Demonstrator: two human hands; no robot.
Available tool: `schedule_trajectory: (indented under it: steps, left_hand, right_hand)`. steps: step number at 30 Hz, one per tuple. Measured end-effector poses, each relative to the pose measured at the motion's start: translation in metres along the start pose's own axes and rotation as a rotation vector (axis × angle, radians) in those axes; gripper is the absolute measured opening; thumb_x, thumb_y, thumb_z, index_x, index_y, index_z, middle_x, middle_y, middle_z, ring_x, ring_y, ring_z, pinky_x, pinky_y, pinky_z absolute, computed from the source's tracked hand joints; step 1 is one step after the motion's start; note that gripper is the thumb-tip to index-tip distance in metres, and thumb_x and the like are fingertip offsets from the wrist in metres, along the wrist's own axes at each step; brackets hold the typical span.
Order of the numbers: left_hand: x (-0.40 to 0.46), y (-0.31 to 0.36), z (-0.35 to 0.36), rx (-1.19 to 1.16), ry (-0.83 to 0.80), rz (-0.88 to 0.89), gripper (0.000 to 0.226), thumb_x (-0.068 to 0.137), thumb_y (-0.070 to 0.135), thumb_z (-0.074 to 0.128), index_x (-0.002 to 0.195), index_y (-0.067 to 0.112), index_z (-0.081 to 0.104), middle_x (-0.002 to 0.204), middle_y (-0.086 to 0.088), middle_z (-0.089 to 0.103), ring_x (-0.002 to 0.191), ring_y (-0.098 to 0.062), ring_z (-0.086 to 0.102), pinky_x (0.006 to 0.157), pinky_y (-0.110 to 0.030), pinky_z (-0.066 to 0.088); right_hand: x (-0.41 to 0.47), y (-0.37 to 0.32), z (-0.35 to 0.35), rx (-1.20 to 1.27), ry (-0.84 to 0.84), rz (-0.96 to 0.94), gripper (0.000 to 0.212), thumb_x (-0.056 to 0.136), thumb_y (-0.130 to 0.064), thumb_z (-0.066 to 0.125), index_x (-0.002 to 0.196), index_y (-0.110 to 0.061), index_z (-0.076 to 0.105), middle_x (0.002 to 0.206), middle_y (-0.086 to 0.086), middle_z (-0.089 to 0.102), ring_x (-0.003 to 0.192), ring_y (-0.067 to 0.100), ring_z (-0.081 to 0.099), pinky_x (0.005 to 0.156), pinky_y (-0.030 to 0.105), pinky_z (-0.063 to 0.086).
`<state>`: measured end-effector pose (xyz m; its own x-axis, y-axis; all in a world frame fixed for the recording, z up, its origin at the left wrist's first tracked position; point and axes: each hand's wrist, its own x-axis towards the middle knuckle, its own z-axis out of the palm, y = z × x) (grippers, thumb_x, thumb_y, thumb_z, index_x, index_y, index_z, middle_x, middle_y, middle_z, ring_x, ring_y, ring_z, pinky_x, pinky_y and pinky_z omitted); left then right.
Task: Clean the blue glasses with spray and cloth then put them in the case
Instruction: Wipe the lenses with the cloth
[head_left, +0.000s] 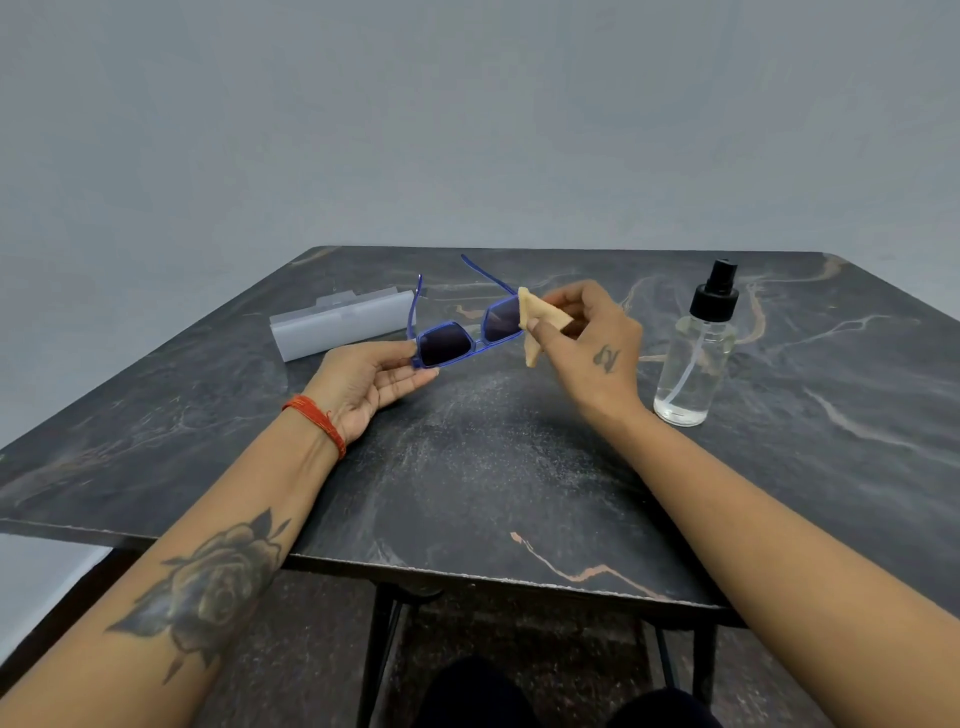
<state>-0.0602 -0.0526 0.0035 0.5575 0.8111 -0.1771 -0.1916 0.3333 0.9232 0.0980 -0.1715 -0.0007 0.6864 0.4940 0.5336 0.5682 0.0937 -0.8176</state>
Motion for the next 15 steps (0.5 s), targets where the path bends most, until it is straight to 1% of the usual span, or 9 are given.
schedule_trajectory:
  steps: [2,3,5,6,7,9,12,13,15]
  left_hand:
    - [0.0,0.0,0.0,0.001,0.011,0.018,0.006,0.085,-0.005,0.053,0.084,-0.005,0.059,0.063,-0.01,0.071,0.06,-0.017,0.07,0.053,-0.021,0.056]
    - [0.0,0.0,0.0,0.001,0.015,0.028,0.006,0.085,-0.005,0.053,0.084,-0.005,0.059,0.064,-0.01,0.071,0.06,-0.017,0.07,0.053,-0.022,0.056]
    - [0.0,-0.001,0.0,0.003,0.022,0.043,0.005,0.085,-0.005,0.054,0.084,-0.005,0.059,0.065,-0.01,0.071,0.062,-0.017,0.07,0.055,-0.023,0.057]
    - [0.0,0.0,0.0,0.005,0.026,0.049,0.005,0.085,-0.005,0.054,0.084,-0.005,0.059,0.066,-0.01,0.072,0.063,-0.018,0.071,0.055,-0.023,0.057]
    - [0.0,0.0,0.0,0.011,0.029,0.057,0.005,0.085,-0.005,0.055,0.084,-0.004,0.059,0.067,-0.01,0.072,0.064,-0.018,0.071,0.055,-0.023,0.057]
    - [-0.001,-0.001,0.001,0.028,0.032,0.072,0.005,0.084,-0.005,0.055,0.083,-0.003,0.06,0.07,-0.01,0.072,0.066,-0.018,0.071,0.055,-0.023,0.057]
    - [-0.002,-0.001,0.002,0.043,0.035,0.079,0.005,0.084,-0.004,0.056,0.084,-0.003,0.06,0.073,-0.011,0.071,0.065,-0.017,0.071,0.055,-0.022,0.056]
    - [-0.002,-0.001,0.002,0.049,0.034,0.08,0.005,0.085,-0.004,0.056,0.084,-0.003,0.061,0.073,-0.011,0.07,0.065,-0.017,0.07,0.055,-0.022,0.056]
    - [-0.002,-0.001,0.003,0.059,0.033,0.083,0.005,0.085,-0.004,0.056,0.083,-0.002,0.06,0.071,-0.01,0.07,0.064,-0.016,0.07,0.056,-0.022,0.057]
  right_hand:
    - [-0.002,-0.004,-0.002,0.129,-0.012,0.073,0.018,0.075,-0.014,0.071,0.078,-0.026,0.058,0.084,0.0,0.069,0.08,0.019,0.067,0.07,0.032,0.057]
    - [-0.002,-0.007,-0.003,0.194,-0.024,0.105,0.016,0.076,-0.014,0.072,0.08,-0.023,0.059,0.087,0.005,0.07,0.081,0.02,0.068,0.069,0.034,0.058]
    - [-0.005,-0.013,-0.005,0.292,-0.075,0.155,0.013,0.077,-0.011,0.072,0.086,-0.012,0.063,0.088,0.012,0.07,0.079,0.02,0.068,0.063,0.028,0.058]
    - [-0.005,-0.015,-0.006,0.303,-0.109,0.157,0.013,0.077,-0.01,0.073,0.087,-0.01,0.064,0.087,0.012,0.07,0.077,0.02,0.068,0.062,0.026,0.058]
    - [-0.006,-0.017,-0.007,0.28,-0.147,0.134,0.013,0.076,-0.011,0.074,0.086,-0.01,0.066,0.085,0.012,0.07,0.075,0.021,0.068,0.062,0.027,0.057]
    - [-0.008,-0.022,-0.009,0.153,-0.244,0.036,0.012,0.073,-0.016,0.076,0.083,-0.016,0.069,0.081,0.007,0.072,0.073,0.021,0.067,0.065,0.029,0.056]
    - [-0.015,-0.026,-0.014,-0.02,-0.374,-0.103,0.011,0.072,-0.018,0.077,0.082,-0.021,0.072,0.076,-0.004,0.07,0.067,0.008,0.061,0.061,0.019,0.049]
    - [-0.017,-0.026,-0.015,-0.054,-0.404,-0.145,0.013,0.071,-0.018,0.077,0.083,-0.022,0.074,0.074,-0.006,0.068,0.067,0.006,0.061,0.061,0.02,0.049]
    - [-0.02,-0.026,-0.017,-0.118,-0.448,-0.216,0.015,0.07,-0.018,0.078,0.085,-0.022,0.075,0.078,-0.006,0.067,0.072,0.008,0.062,0.067,0.026,0.053]
